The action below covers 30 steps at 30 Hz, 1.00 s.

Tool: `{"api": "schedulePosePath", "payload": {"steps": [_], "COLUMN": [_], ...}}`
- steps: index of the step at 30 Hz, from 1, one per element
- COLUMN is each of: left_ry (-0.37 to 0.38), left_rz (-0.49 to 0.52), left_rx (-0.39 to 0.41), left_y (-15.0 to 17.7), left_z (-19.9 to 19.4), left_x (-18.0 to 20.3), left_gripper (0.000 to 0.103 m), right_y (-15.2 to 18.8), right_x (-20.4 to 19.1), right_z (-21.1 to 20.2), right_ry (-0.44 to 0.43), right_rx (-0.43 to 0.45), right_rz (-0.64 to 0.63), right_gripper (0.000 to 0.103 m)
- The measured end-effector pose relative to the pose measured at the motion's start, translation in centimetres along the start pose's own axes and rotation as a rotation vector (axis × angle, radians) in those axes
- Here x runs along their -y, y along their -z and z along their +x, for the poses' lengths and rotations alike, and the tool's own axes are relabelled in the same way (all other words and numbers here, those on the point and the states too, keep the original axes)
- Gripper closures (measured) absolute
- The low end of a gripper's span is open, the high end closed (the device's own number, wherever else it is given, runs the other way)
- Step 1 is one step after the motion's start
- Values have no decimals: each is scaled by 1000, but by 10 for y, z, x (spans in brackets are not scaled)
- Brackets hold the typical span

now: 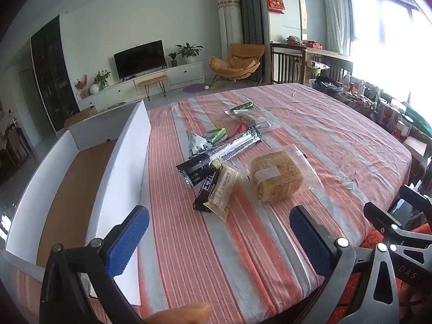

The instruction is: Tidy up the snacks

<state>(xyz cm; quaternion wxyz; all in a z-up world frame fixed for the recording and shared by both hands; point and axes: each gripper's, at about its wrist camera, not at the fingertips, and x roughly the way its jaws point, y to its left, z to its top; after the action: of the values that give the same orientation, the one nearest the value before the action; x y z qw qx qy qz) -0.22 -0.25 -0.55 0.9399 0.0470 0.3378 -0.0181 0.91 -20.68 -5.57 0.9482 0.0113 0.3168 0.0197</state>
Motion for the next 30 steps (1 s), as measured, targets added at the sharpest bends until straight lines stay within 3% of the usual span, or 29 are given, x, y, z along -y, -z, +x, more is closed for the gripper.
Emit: {"api": "schedulePosePath", "payload": {"steps": [30], "left_ry": [1], "left_rz": [-17], "left_rx": [-21], "left_y": [-3], "left_z": [8], "left_x": [-4], "left_gripper": [0], "right_y": [-1], "right_x": [0], "right_z": [1], "right_ry": [-7], "right_rx": [-2], "right_rz": [-4], "right_gripper": [9]}}
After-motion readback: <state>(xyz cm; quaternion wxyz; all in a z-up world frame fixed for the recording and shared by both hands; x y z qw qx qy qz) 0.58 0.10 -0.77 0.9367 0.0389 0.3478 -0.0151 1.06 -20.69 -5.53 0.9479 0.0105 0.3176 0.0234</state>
